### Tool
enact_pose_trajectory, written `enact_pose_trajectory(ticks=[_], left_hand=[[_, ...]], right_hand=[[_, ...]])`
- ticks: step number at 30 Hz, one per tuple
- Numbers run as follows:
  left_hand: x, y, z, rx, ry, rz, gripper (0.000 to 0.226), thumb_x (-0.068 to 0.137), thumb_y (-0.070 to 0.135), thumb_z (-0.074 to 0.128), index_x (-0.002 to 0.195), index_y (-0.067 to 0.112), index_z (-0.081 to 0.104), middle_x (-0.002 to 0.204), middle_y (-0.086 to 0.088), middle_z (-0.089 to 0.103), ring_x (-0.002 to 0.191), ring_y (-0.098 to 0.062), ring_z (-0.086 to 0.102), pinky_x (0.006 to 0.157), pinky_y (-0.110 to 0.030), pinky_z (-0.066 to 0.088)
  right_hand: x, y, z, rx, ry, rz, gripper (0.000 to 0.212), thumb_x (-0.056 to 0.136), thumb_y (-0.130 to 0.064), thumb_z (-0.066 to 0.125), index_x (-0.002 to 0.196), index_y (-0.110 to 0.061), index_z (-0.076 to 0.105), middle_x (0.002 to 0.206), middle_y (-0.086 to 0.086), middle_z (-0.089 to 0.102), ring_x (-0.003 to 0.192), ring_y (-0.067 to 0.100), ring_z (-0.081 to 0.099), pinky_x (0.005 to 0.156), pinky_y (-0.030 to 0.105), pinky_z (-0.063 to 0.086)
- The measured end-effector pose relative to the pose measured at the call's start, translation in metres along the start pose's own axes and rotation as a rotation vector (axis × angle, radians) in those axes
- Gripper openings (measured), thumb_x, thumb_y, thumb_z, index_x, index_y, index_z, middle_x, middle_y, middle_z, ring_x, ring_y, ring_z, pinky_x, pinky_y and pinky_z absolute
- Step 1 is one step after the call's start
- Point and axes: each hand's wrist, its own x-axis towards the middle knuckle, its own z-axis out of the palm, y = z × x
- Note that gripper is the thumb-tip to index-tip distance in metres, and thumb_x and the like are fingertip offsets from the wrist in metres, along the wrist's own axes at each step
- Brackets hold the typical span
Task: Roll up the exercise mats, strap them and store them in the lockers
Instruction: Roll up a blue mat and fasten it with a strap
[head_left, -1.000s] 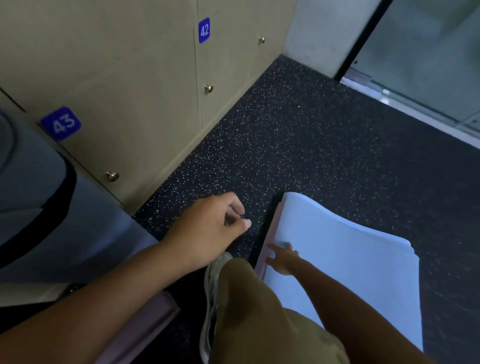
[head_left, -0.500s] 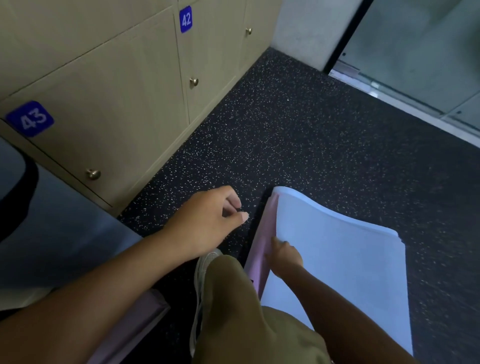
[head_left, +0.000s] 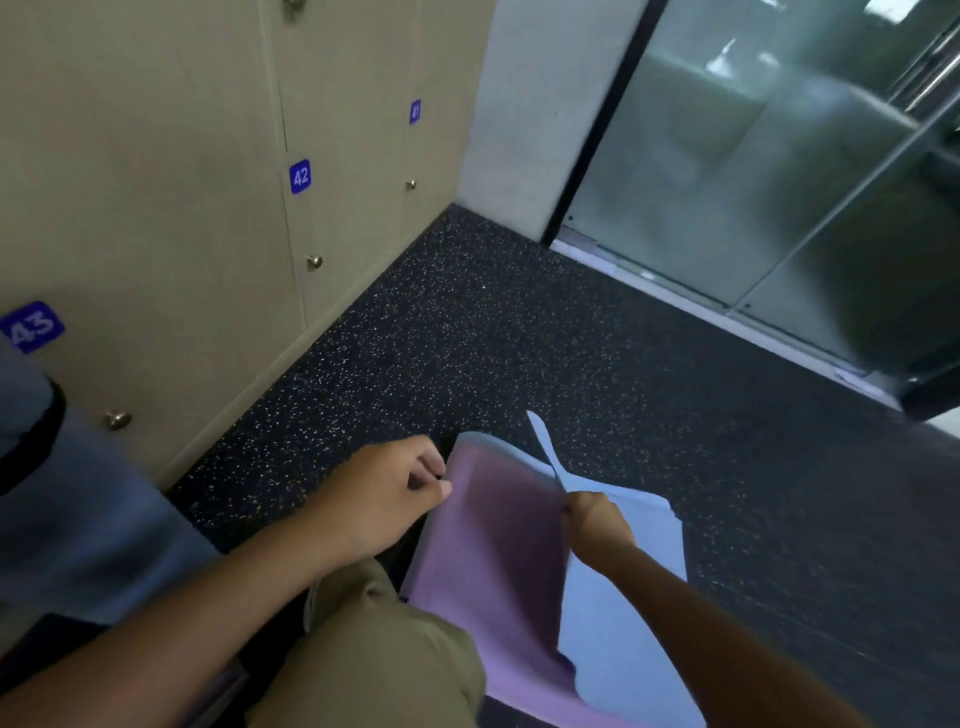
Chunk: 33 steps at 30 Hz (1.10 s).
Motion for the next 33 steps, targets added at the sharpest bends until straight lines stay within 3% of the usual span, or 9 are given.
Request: enact_pose_trajectory(ticks=[4, 8, 12, 16, 19, 27, 30, 33], left_hand=[[-0.027, 0.039, 0.002, -0.016, 0.031, 0.065, 0.009, 0.093, 0.037, 0.072, 0.098, 0.031, 0.068, 0.093, 0.017, 0.071, 0.082, 0.01, 0.063, 0.074, -0.017, 0.048], [-0.057, 0.081, -0.001, 0.01, 0.055, 0.125, 0.009, 0.092, 0.038, 0.073, 0.096, 0.032, 0.068, 0.09, 0.019, 0.071, 0.08, 0.008, 0.064, 0.077, -0.022, 0.052], [-0.081, 0.12, -0.006, 0.047, 0.083, 0.184, 0.01, 0.091, 0.039, 0.073, 0.095, 0.031, 0.068, 0.088, 0.03, 0.069, 0.077, 0.008, 0.064, 0.079, -0.026, 0.053], [-0.102, 0.157, -0.005, 0.093, 0.076, 0.236, 0.011, 0.091, 0.041, 0.073, 0.095, 0.032, 0.068, 0.088, 0.022, 0.072, 0.078, 0.007, 0.063, 0.081, -0.027, 0.052], [-0.114, 0.183, 0.002, 0.111, 0.059, 0.275, 0.01, 0.092, 0.041, 0.073, 0.095, 0.033, 0.067, 0.089, 0.02, 0.072, 0.076, 0.007, 0.063, 0.079, -0.025, 0.051], [-0.129, 0.244, 0.031, 0.191, 0.024, 0.386, 0.013, 0.092, 0.044, 0.072, 0.094, 0.033, 0.067, 0.089, 0.017, 0.072, 0.081, 0.002, 0.065, 0.08, -0.025, 0.052], [-0.132, 0.264, 0.042, 0.183, 0.031, 0.428, 0.014, 0.091, 0.045, 0.072, 0.094, 0.033, 0.067, 0.09, 0.017, 0.071, 0.08, 0.001, 0.066, 0.079, -0.026, 0.054], [-0.136, 0.282, 0.046, 0.179, 0.053, 0.469, 0.015, 0.092, 0.043, 0.072, 0.098, 0.031, 0.066, 0.095, 0.016, 0.069, 0.084, -0.001, 0.065, 0.082, -0.028, 0.055]], right_hand=[[-0.024, 0.029, -0.072, -0.043, 0.08, 0.034, 0.031, 0.101, -0.024, 0.045, 0.105, -0.012, 0.073, 0.102, 0.008, 0.073, 0.087, 0.024, 0.07, 0.071, 0.032, 0.056], [-0.056, 0.057, -0.137, -0.065, 0.126, 0.024, 0.025, 0.098, -0.018, 0.05, 0.101, -0.009, 0.074, 0.093, 0.008, 0.07, 0.078, 0.023, 0.067, 0.062, 0.027, 0.045], [-0.098, 0.087, -0.197, -0.208, 0.17, 0.047, 0.023, 0.096, -0.014, 0.059, 0.117, -0.011, 0.068, 0.111, 0.01, 0.071, 0.095, 0.027, 0.069, 0.068, 0.029, 0.047], [-0.148, 0.116, -0.242, -0.369, 0.226, 0.114, 0.037, 0.099, -0.009, 0.058, 0.135, -0.008, 0.06, 0.128, 0.01, 0.066, 0.116, 0.029, 0.066, 0.089, 0.035, 0.055], [-0.177, 0.141, -0.263, -0.44, 0.262, 0.192, 0.041, 0.099, -0.006, 0.057, 0.14, -0.009, 0.055, 0.132, 0.009, 0.064, 0.118, 0.029, 0.064, 0.091, 0.036, 0.054], [-0.242, 0.186, -0.321, -0.518, 0.433, 0.307, 0.035, 0.092, 0.002, 0.056, 0.125, -0.012, 0.061, 0.125, 0.007, 0.066, 0.118, 0.029, 0.062, 0.084, 0.035, 0.049], [-0.256, 0.193, -0.346, -0.54, 0.522, 0.275, 0.032, 0.091, 0.002, 0.057, 0.119, -0.011, 0.064, 0.122, 0.009, 0.062, 0.121, 0.03, 0.058, 0.079, 0.038, 0.05], [-0.259, 0.193, -0.364, -0.537, 0.602, 0.189, 0.029, 0.088, 0.002, 0.06, 0.113, -0.01, 0.065, 0.118, 0.009, 0.053, 0.119, 0.031, 0.051, 0.069, 0.036, 0.039]])
